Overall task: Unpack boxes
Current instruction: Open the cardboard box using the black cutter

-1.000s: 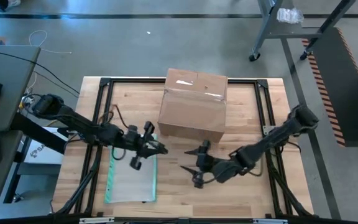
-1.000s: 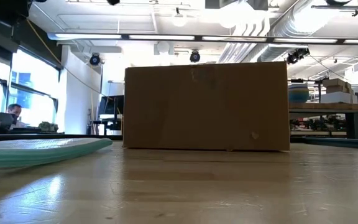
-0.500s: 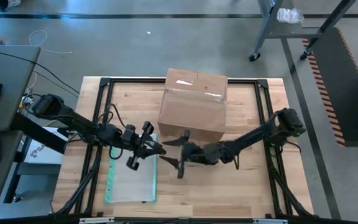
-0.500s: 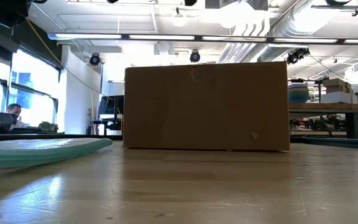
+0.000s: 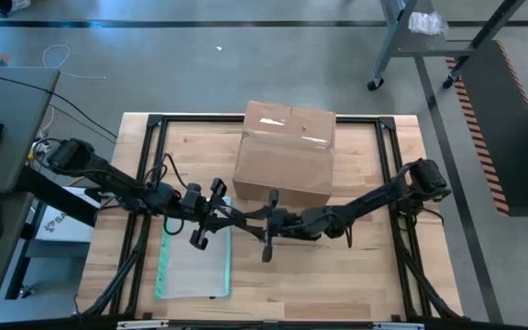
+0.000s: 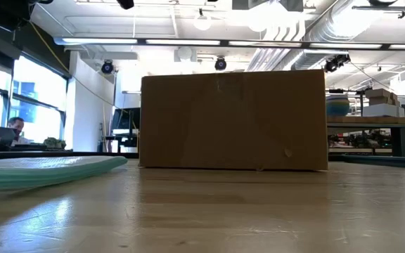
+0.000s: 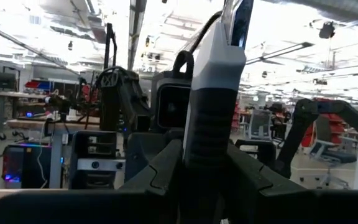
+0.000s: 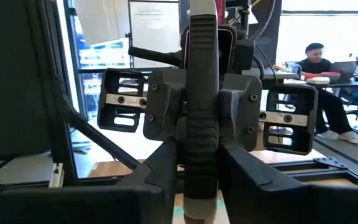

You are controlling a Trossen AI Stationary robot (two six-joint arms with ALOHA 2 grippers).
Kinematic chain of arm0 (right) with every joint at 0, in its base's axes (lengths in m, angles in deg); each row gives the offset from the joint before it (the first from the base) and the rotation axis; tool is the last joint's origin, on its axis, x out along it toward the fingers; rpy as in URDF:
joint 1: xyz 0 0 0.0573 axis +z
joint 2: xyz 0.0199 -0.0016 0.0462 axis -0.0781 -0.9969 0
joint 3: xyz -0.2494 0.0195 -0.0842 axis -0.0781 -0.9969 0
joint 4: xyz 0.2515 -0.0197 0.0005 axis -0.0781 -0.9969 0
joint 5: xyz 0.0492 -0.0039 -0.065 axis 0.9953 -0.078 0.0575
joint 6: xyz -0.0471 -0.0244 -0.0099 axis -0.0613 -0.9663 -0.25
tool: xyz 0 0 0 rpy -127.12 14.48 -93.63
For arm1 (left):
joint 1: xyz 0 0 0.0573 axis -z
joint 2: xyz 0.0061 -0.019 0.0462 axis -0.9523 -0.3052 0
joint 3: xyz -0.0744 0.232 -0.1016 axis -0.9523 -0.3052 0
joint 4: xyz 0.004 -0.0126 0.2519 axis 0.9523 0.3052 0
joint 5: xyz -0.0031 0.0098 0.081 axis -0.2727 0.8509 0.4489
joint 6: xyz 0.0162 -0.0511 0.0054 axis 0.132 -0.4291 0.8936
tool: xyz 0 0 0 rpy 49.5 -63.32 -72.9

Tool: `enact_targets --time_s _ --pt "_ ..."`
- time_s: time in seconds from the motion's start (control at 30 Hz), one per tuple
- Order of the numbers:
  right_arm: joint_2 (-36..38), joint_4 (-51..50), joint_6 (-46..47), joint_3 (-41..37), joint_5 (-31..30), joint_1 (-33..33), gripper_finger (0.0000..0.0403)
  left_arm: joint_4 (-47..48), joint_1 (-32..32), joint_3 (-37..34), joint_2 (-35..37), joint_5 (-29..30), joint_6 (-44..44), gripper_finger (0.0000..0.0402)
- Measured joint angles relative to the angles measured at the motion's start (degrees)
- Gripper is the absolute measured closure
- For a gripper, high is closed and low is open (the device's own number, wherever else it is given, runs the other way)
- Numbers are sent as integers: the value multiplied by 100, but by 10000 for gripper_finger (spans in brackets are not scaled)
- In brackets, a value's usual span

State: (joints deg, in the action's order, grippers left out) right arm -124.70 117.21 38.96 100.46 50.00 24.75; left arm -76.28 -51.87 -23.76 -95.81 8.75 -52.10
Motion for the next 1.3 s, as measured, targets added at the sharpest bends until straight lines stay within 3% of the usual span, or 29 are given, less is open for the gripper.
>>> enact_targets --time_s 0.1,0.37,0.53,0.87,1.1,1.17,1.3 --pt "0 -49 11 0 -172 13 338 45 0 -2 -2 -3 28 326" --pt "183 -379 23 2 -848 191 338 117 30 7 -3 4 26 206" --pt "367 -1017 373 7 -920 299 338 291 37 6 109 -34 -67 188" --pt "369 -1458 671 7 -613 327 338 1013 -25 4 576 94 -380 242" --pt "372 -1783 997 7 -540 285 338 1155 -88 1 597 -147 -406 357" --pt "378 -1909 991 8 -561 285 336 1194 -73 0 595 91 -408 366" --pt "503 -2547 460 11 -919 279 307 1396 -9 -2 584 1113 -718 366"
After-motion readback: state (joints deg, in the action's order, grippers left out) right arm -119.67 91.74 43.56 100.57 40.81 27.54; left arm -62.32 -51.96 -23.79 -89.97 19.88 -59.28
